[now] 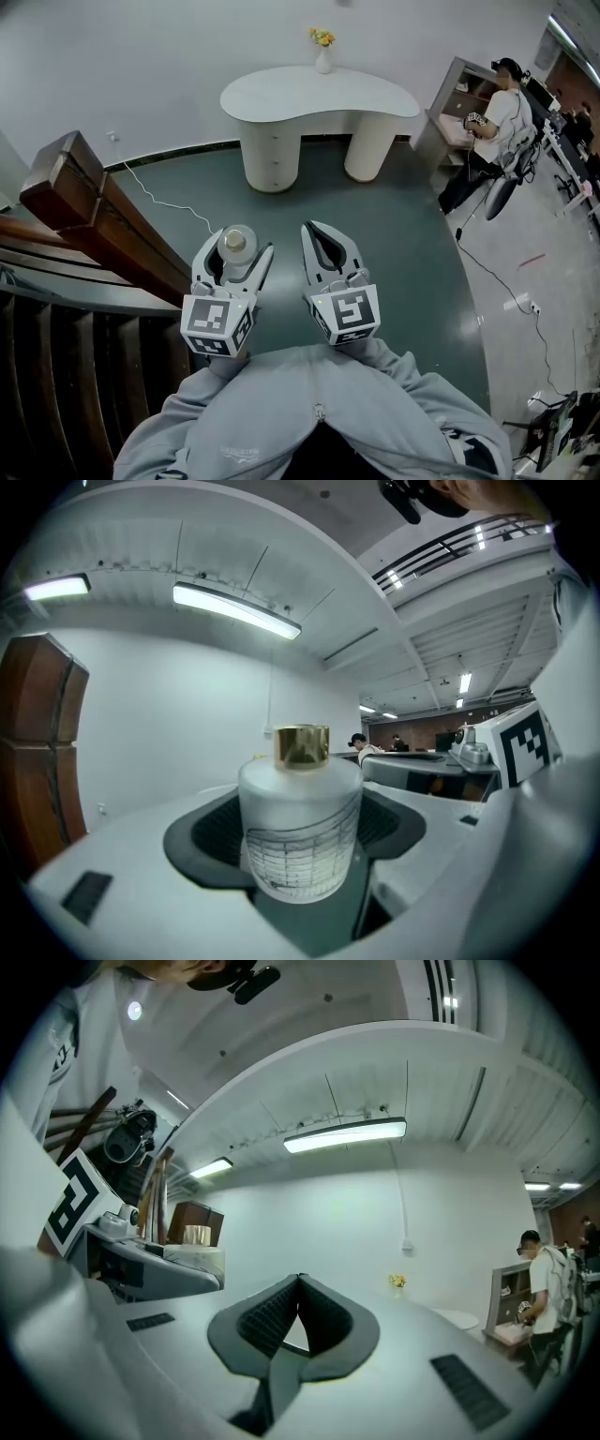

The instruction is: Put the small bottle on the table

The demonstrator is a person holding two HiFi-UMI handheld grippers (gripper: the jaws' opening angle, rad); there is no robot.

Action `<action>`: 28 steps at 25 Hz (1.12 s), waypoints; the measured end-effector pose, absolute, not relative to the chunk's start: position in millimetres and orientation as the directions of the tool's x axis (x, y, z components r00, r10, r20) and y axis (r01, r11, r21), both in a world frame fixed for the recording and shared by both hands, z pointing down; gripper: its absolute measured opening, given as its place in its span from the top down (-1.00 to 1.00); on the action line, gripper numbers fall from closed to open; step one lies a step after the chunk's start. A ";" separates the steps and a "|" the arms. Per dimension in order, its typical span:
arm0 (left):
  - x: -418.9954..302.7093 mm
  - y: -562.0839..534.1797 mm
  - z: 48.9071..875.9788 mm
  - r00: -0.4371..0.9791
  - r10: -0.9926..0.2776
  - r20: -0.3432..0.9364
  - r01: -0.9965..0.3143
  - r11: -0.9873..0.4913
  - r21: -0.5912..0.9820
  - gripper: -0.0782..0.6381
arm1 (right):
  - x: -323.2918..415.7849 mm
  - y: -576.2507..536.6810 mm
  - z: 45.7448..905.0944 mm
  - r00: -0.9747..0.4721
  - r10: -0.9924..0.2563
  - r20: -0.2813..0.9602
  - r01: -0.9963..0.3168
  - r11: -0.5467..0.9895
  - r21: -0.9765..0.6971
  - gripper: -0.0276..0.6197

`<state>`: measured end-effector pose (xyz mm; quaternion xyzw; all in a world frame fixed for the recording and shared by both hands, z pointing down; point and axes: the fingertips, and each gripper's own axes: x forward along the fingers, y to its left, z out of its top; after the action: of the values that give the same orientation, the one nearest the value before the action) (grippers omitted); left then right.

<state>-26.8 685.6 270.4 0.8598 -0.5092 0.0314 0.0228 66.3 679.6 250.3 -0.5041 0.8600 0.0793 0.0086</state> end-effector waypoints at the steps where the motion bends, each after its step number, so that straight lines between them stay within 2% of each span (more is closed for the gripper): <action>1: -24.9 683.0 270.0 0.476 -0.876 0.073 -0.879 -0.477 0.009 -0.15 | 68.4 677.1 250.3 -0.495 -0.863 -0.098 -0.867 0.482 0.128 0.83; 14: -21.5 614.1 288.3 0.477 -0.873 0.101 -0.879 -0.475 0.042 -0.15 | 68.7 607.3 266.6 -0.502 -0.863 -0.057 -0.864 0.496 0.085 0.83; 28: -55.4 440.9 290.9 0.527 -0.844 0.101 -0.849 -0.527 0.026 -0.15 | 25.9 445.0 274.0 -0.483 -0.873 -0.063 -0.873 0.475 0.111 0.83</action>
<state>-55.4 440.9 290.9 0.8730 -0.4849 0.0381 0.0359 25.9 445.0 274.0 -0.5084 0.8587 0.0637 -0.0010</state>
